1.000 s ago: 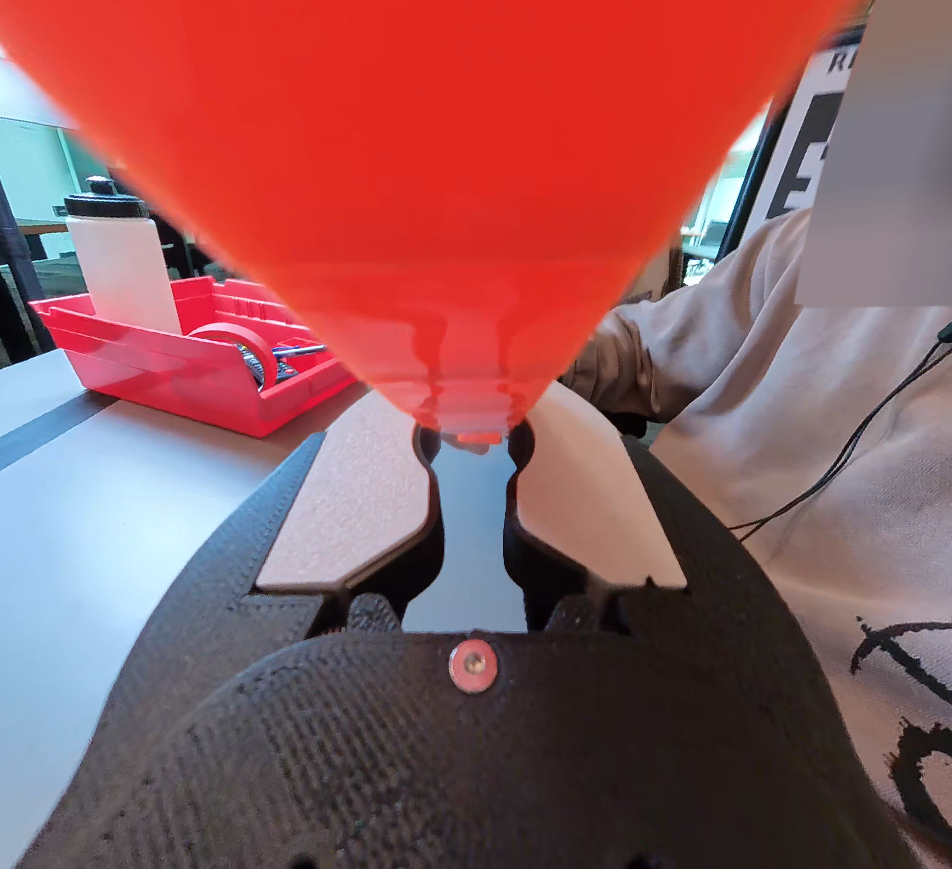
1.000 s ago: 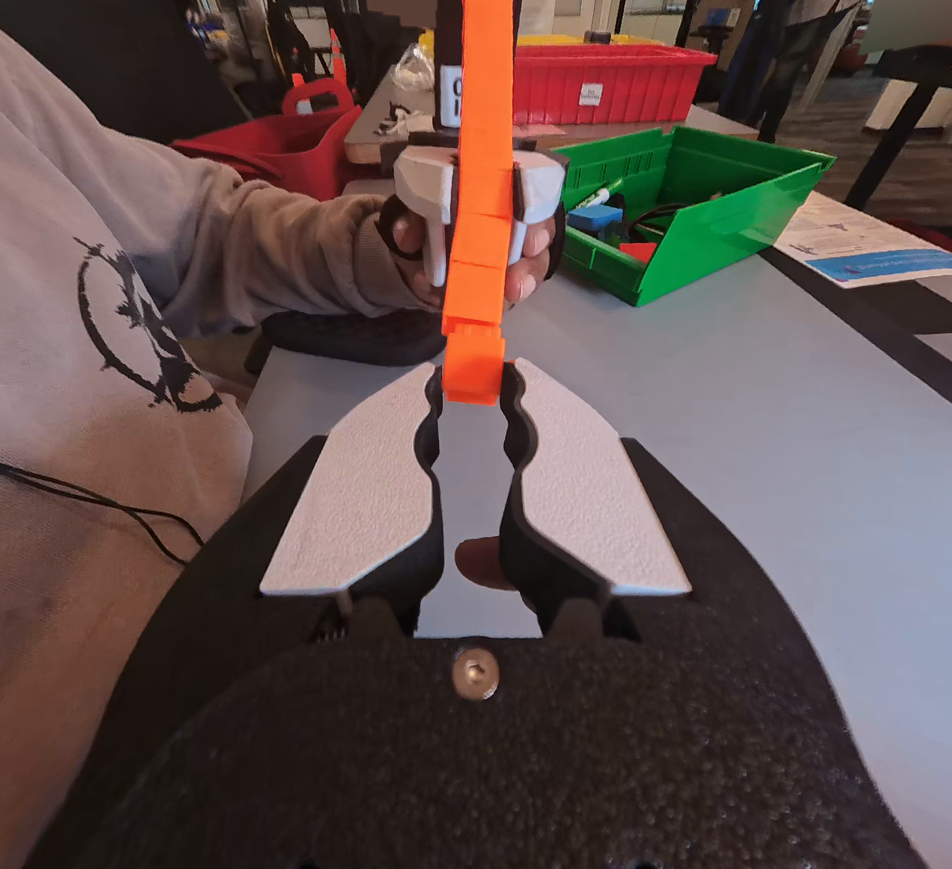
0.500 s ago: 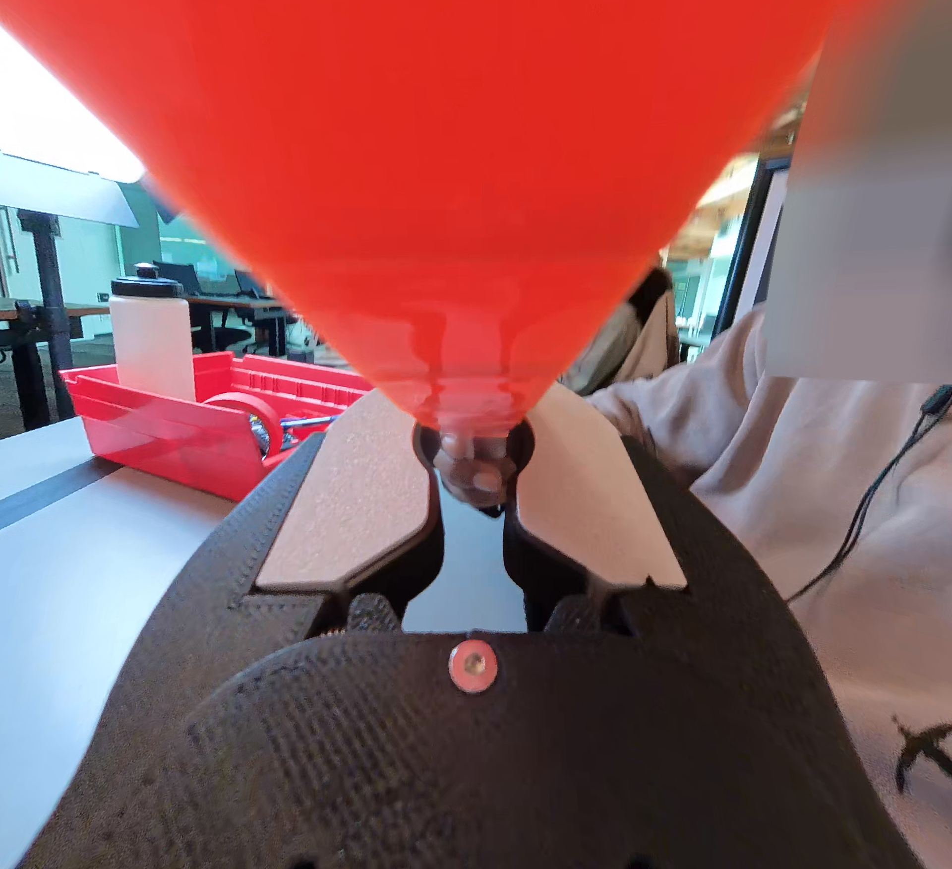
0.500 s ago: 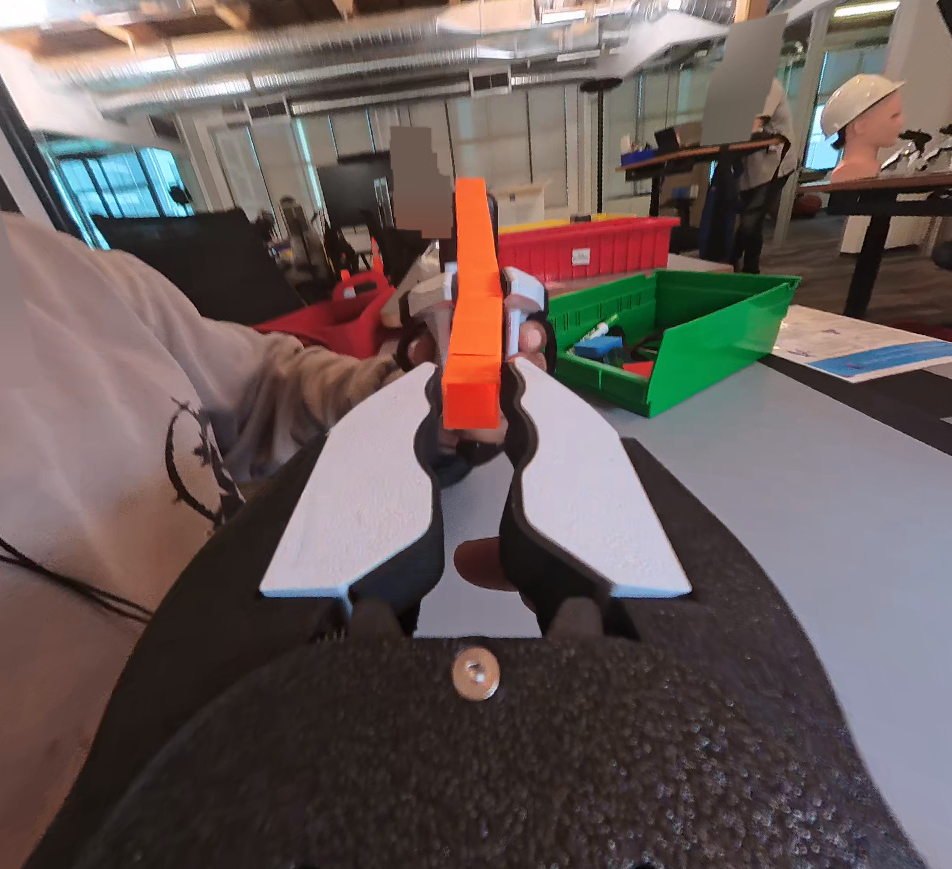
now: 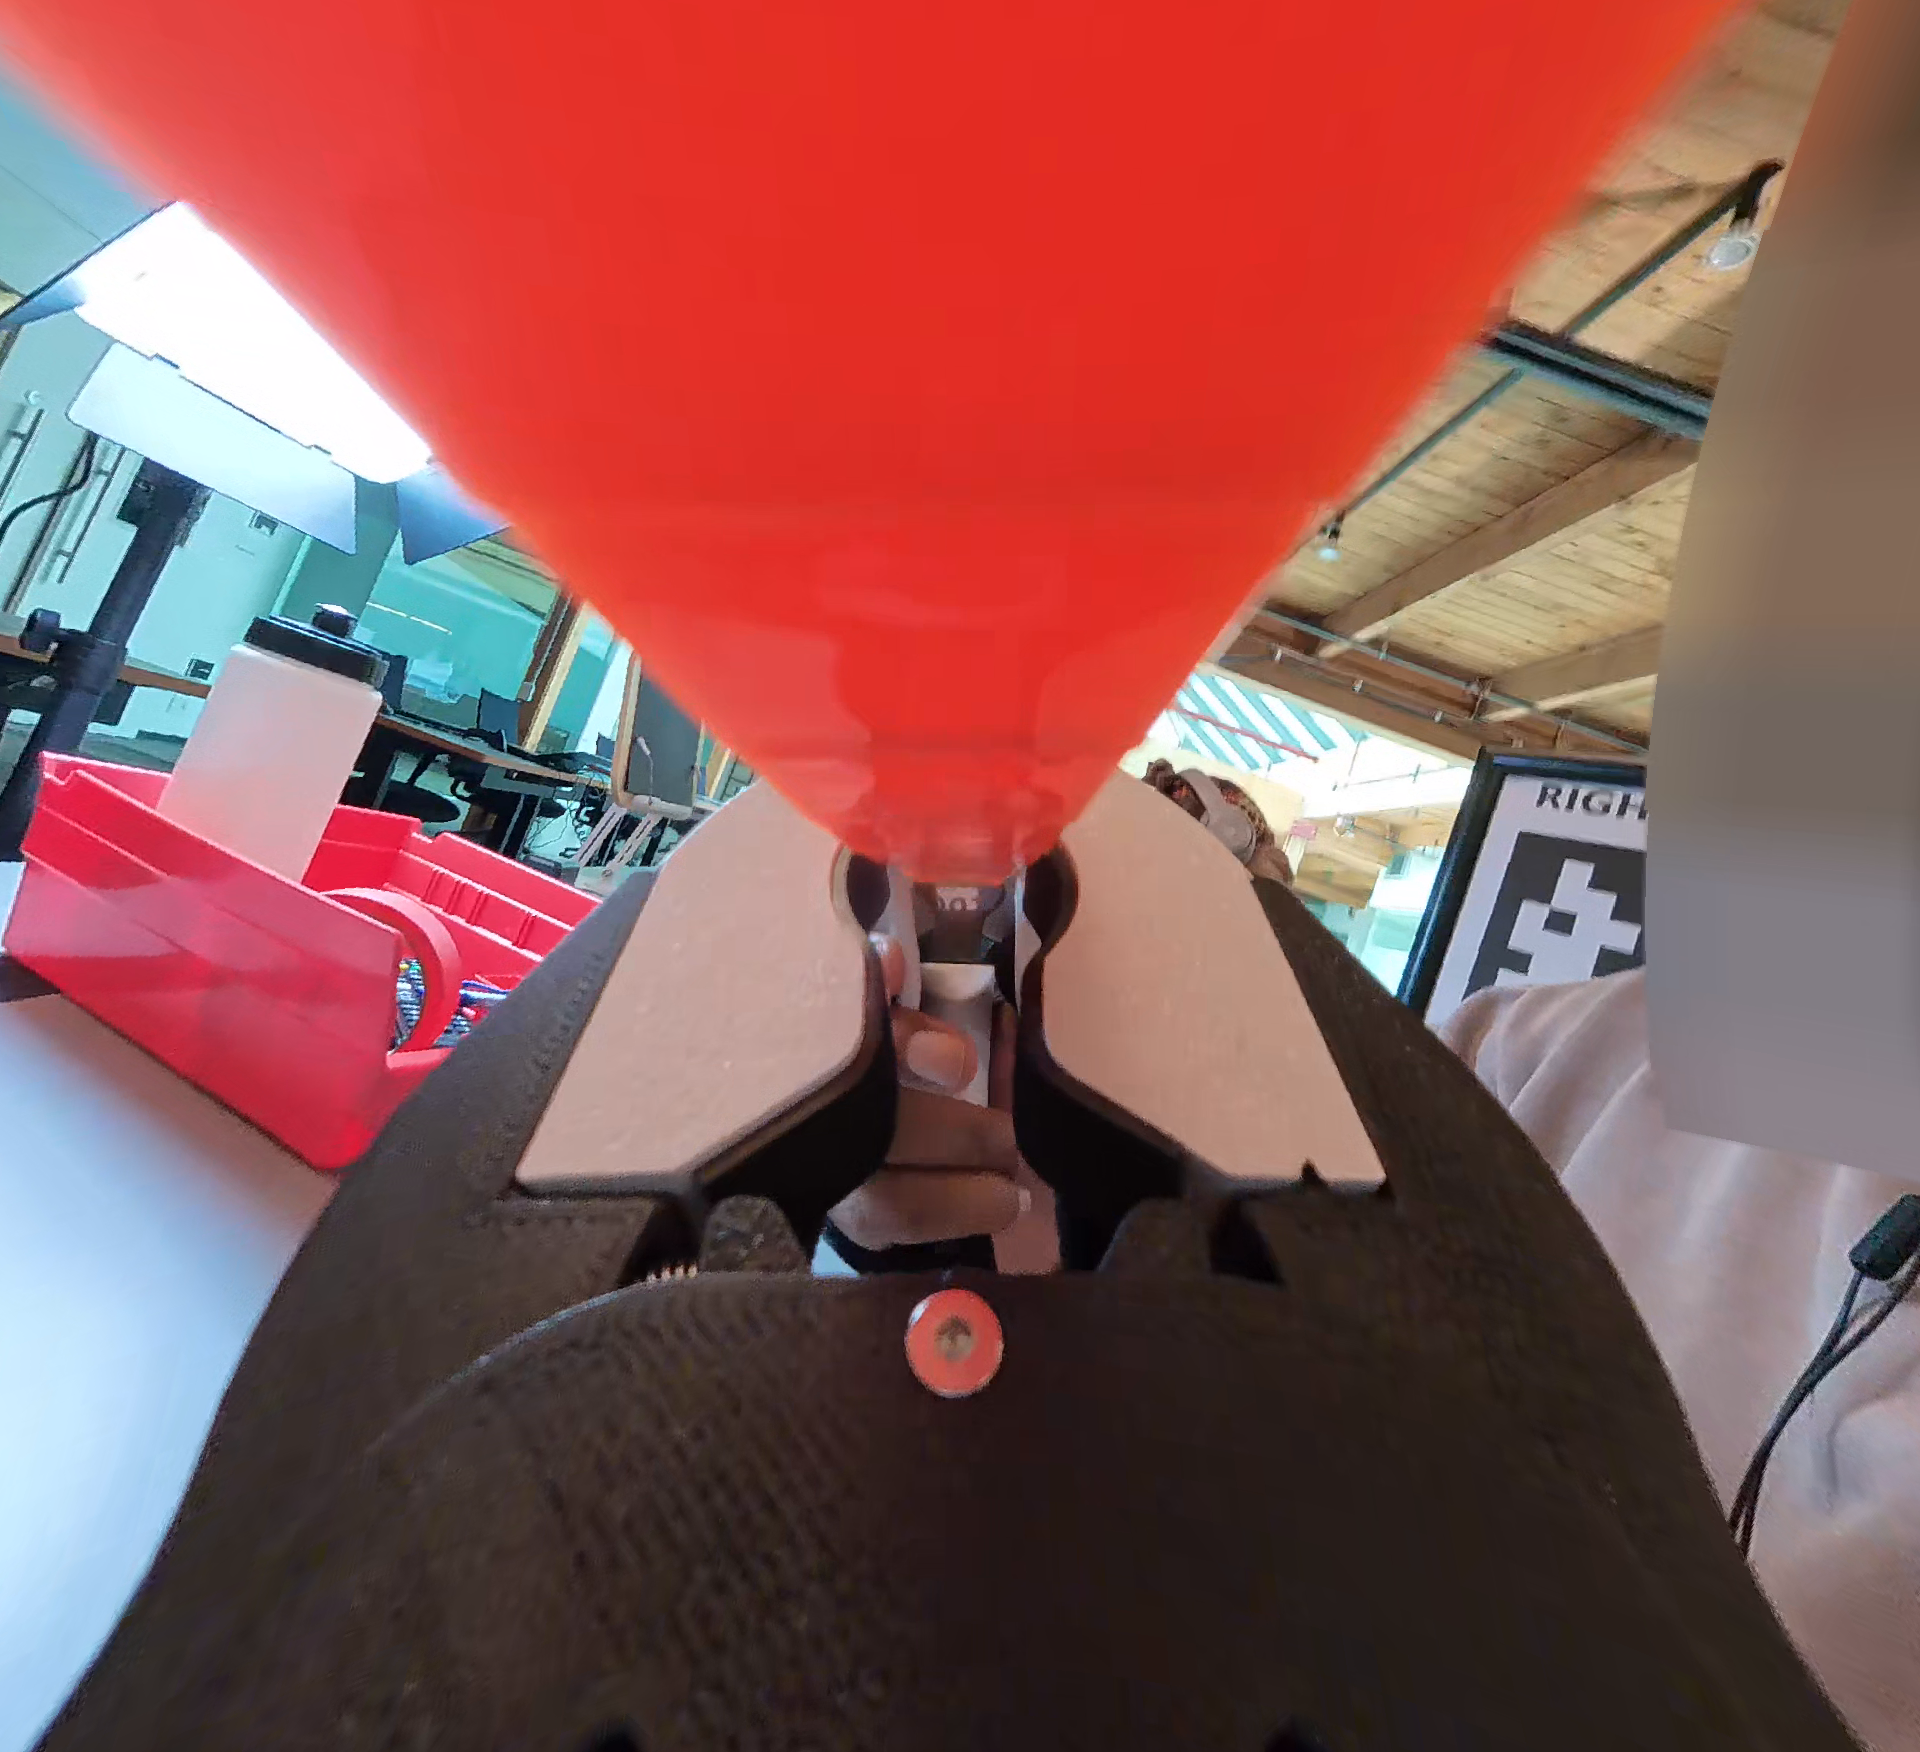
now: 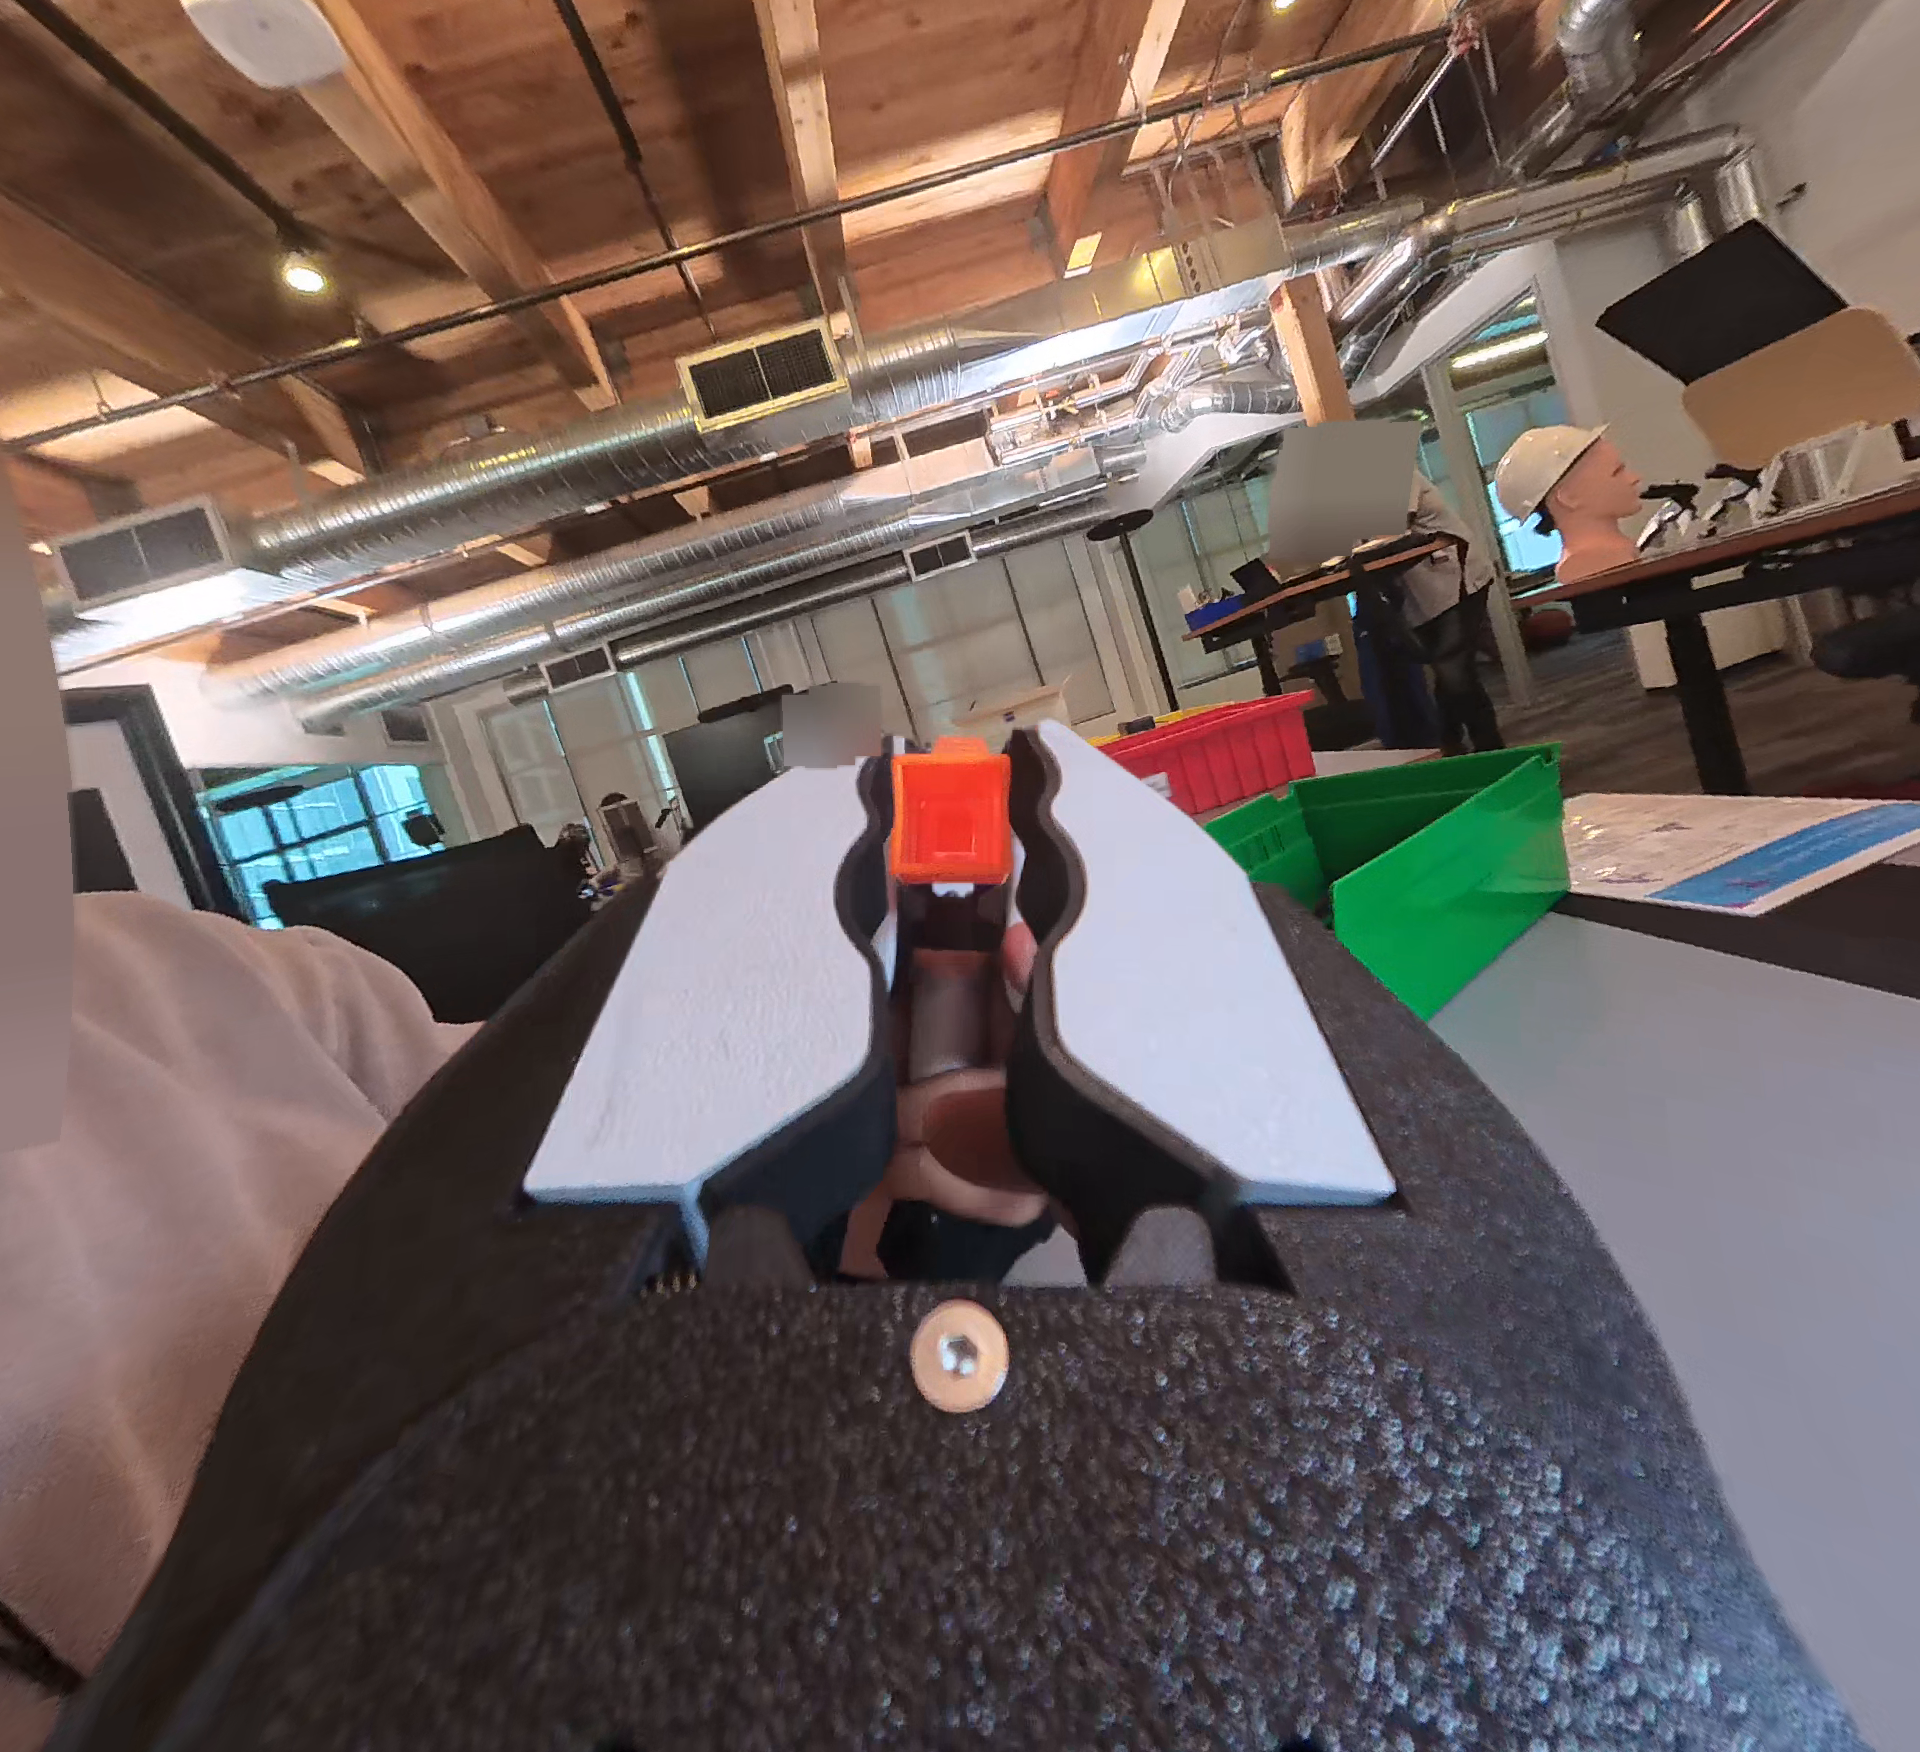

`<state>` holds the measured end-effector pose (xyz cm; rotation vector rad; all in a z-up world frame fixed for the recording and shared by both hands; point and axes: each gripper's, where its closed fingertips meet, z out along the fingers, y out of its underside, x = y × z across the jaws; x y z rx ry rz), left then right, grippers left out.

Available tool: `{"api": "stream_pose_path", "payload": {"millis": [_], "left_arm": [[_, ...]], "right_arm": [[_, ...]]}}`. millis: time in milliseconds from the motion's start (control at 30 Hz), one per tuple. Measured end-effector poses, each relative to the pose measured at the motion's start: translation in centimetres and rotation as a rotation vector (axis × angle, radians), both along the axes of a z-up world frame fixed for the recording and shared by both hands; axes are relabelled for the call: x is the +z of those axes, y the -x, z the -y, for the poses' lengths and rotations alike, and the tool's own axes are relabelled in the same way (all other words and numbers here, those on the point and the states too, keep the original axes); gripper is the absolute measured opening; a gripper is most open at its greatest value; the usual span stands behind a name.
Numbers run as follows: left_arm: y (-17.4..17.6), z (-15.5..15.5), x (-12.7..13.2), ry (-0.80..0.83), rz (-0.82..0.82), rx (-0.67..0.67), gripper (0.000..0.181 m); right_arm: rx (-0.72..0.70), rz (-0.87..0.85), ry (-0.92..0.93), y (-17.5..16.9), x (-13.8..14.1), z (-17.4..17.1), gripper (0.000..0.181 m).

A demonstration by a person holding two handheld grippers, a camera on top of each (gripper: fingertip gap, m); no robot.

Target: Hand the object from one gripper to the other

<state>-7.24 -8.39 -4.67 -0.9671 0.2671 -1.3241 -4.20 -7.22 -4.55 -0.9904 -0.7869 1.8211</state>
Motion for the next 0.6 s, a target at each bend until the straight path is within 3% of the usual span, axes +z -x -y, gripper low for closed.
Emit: {"api": "stream_pose_path", "payload": {"millis": [233, 367, 500, 600], "left_arm": [[0.8, -1.2, 1.2, 0.101, 0.246, -0.014, 0.022], [2.8, -1.9, 3.5, 0.076, 0.384, 0.035, 0.023], [2.9, -1.6, 5.3, 0.020, 0.353, 0.040, 0.023], [2.9, -1.2, 5.7, 0.002, 0.347, 0.030, 0.023]], "right_arm": [[-0.069, -0.093, 0.057, 0.6, 1.9, -1.3, 0.022], [-0.076, -0.155, 0.093, 2.0, 3.2, -1.4, 0.022], [-0.036, -0.240, 0.123, 2.3, 6.3, -1.8, 0.021], [-0.032, -0.244, 0.083, 2.3, 6.9, -1.5, 0.021]]}}
